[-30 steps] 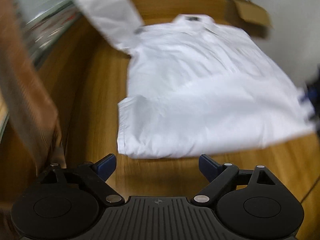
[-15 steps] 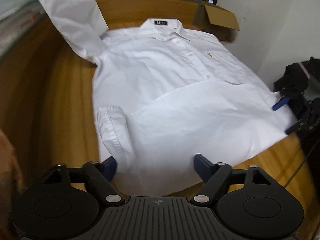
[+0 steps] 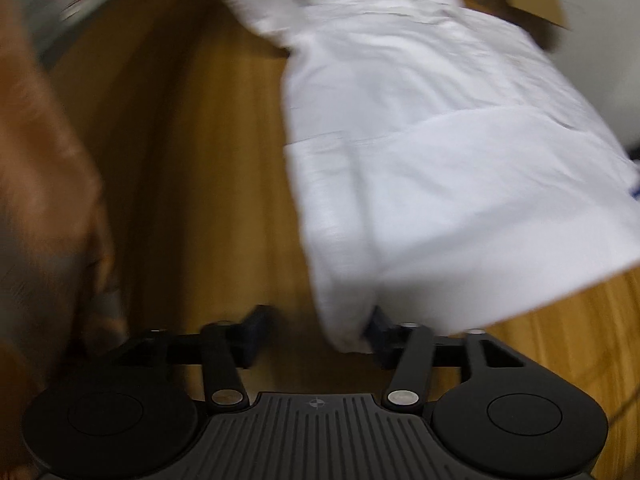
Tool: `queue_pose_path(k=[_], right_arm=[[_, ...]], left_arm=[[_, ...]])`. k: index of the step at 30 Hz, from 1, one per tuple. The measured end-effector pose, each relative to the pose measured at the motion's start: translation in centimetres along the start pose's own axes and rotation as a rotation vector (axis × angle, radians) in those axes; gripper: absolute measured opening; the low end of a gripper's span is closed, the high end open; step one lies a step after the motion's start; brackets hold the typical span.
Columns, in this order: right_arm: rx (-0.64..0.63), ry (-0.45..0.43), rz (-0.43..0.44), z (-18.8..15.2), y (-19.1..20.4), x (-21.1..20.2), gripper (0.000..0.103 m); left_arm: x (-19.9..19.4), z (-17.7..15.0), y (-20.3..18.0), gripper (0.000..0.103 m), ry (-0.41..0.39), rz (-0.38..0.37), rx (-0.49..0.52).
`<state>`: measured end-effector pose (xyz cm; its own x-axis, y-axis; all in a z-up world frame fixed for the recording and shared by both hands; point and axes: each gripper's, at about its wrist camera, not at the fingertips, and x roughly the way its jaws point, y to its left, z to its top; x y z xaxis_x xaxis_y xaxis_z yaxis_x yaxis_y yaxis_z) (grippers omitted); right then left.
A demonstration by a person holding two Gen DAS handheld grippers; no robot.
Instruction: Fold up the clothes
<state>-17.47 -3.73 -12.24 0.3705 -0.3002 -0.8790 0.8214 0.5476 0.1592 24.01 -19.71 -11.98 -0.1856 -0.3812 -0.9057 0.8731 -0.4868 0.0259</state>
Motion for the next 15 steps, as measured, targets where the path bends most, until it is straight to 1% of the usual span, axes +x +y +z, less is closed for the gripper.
queue_pose_path(k=[3,5,7,8,10,11,13,14,15], right_arm=[[0.009,0.01,0.009,0.3,-0.1,-0.1,0.09],[0.014,0.002,0.013,0.6,0.0,-0.4,0.09],[0.004,-0.045,0.006,1.0,0.2,-1.3,0.09],[-0.001,-0.068,0.003,1.3,0.3,-1.6,0.09],[-0.009,-0.109,-0.005,2.0,0.4,-2.0,0.089],[-0.012,-0.121,-0.012,2.3,0.4,-2.0,0.088],[-0.021,-0.132,-0.029,2.7,0.3,-1.6,0.081],[-0.027,-0.131,-0.039,2.8,0.2,-1.3,0.069],[-0.036,-0.12,-0.053,2.9,0.2,-0.9,0.057]], left_arm=[[-1.3,-0.2,-0.5,0.059,-0.041,0.07,-0.005],[-2.9,-0.3,-1.0,0.059,-0.109,0.101,-0.052],[-4.5,-0.5,-1.4,0.059,-0.183,0.127,-0.108],[-5.4,-0.6,-1.6,0.059,-0.224,0.126,-0.139],[-6.7,-0.7,-2.4,0.059,-0.3,0.082,-0.188],[-7.0,-0.7,-3.0,0.057,-0.318,0.051,-0.199],[-6.4,-0.2,-4.3,0.05,-0.301,0.01,-0.173],[-5.7,0.1,-5.1,0.043,-0.281,0.005,-0.145],[-4.8,0.5,-5.7,0.038,-0.253,0.017,-0.12]])
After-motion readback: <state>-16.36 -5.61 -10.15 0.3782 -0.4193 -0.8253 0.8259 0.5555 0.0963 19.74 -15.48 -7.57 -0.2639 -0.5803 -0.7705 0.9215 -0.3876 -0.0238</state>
